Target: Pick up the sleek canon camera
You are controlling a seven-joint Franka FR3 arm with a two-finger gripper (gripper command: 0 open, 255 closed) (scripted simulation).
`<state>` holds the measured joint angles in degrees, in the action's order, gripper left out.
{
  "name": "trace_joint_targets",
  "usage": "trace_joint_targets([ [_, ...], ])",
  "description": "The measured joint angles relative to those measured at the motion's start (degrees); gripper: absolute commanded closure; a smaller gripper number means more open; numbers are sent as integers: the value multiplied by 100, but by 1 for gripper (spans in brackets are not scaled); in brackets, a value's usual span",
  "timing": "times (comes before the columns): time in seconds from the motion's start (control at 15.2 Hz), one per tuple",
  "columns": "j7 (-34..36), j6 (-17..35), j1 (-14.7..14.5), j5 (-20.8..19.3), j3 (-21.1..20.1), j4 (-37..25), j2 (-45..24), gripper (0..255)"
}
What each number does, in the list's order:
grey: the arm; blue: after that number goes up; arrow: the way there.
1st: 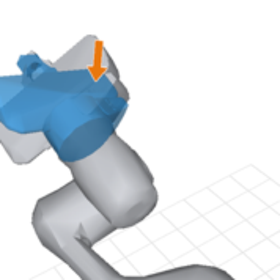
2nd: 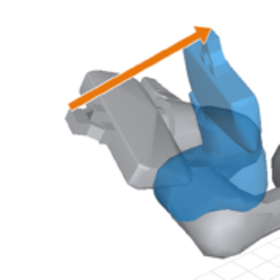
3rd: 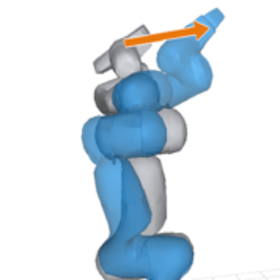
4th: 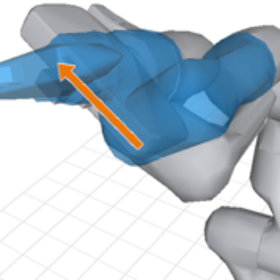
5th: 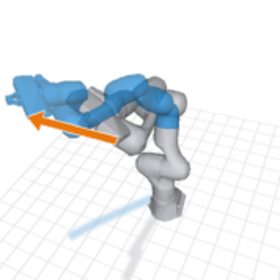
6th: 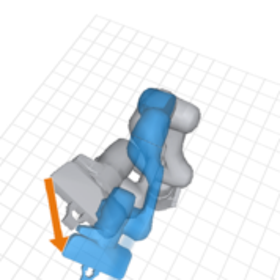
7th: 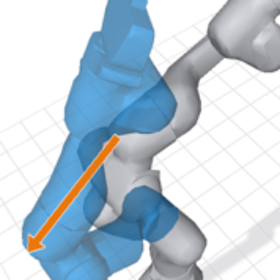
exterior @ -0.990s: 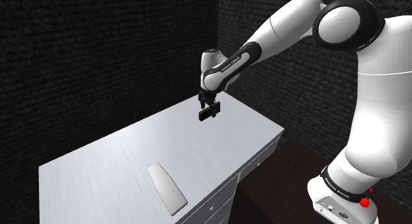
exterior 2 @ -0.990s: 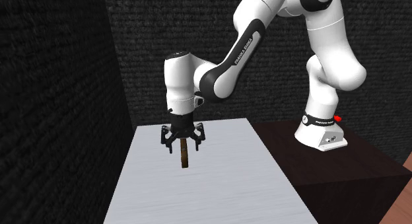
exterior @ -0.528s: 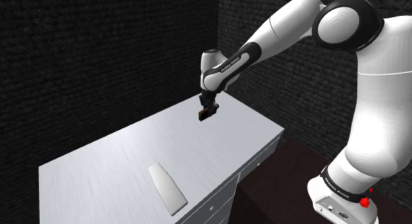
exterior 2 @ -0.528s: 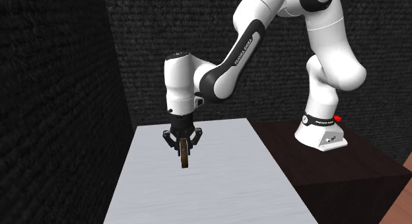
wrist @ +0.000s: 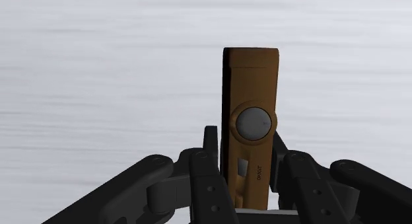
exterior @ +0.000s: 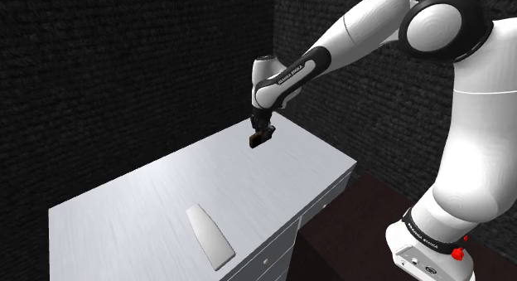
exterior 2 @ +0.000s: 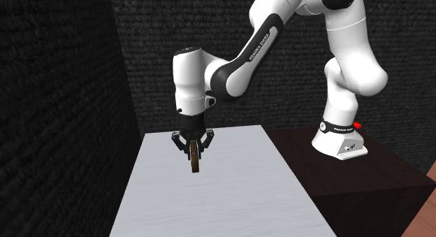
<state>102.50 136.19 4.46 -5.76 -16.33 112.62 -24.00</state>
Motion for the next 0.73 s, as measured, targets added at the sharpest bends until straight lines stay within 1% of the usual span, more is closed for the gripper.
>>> trace_joint_targets([
  [0.33, -52, -286, 45, 102, -57, -13, 282, 255],
  [0.73, -99, -656, 74, 189, -99, -172, 503, 255],
])
